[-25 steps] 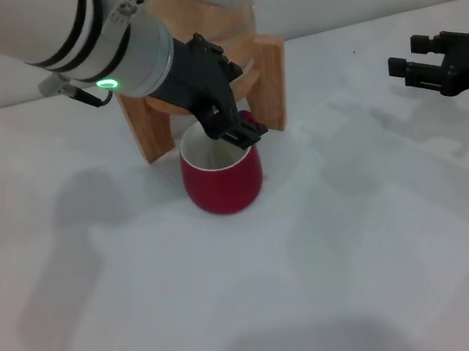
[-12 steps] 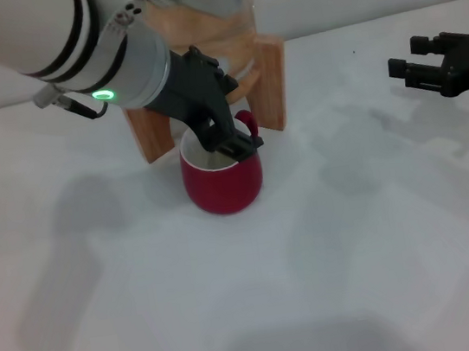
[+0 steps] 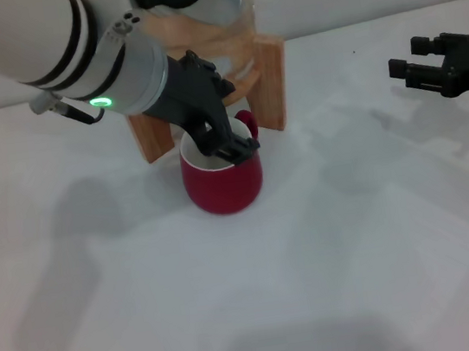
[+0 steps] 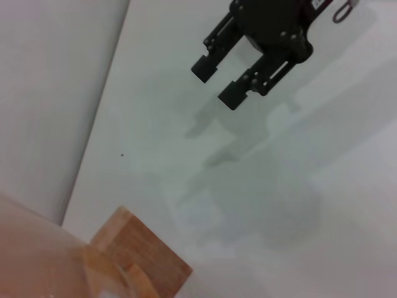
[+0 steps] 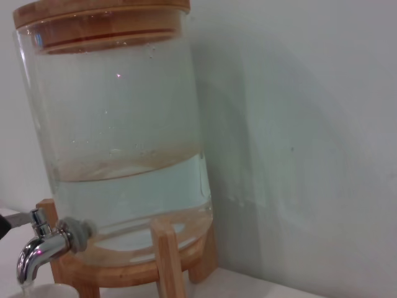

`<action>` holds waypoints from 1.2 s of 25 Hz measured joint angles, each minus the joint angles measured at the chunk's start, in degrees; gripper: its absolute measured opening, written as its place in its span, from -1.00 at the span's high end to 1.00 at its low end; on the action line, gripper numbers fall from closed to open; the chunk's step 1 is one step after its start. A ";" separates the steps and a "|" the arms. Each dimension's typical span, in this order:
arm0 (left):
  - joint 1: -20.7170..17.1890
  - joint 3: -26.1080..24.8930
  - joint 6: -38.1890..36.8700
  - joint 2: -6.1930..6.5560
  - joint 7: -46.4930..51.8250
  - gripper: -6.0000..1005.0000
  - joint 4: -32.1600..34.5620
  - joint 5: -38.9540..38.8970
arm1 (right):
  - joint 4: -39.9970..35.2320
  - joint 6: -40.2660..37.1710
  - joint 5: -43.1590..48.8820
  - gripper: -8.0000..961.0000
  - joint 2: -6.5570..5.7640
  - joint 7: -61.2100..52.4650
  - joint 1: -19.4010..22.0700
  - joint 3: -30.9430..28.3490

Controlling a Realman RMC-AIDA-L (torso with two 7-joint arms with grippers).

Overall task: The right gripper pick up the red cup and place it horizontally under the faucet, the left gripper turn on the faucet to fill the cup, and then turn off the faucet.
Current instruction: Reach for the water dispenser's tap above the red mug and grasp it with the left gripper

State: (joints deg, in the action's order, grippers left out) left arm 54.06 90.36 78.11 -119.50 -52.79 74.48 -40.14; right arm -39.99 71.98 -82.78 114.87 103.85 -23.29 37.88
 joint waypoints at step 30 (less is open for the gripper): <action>-13.09 -1.22 7.31 0.22 5.25 -0.58 22.39 -6.38 | 0.00 -0.81 0.09 -0.21 -0.38 -1.33 0.99 -0.64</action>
State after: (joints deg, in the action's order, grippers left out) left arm 40.97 89.14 85.42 -119.28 -47.54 96.87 -46.52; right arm -39.99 71.18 -82.69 114.49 102.52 -22.29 37.24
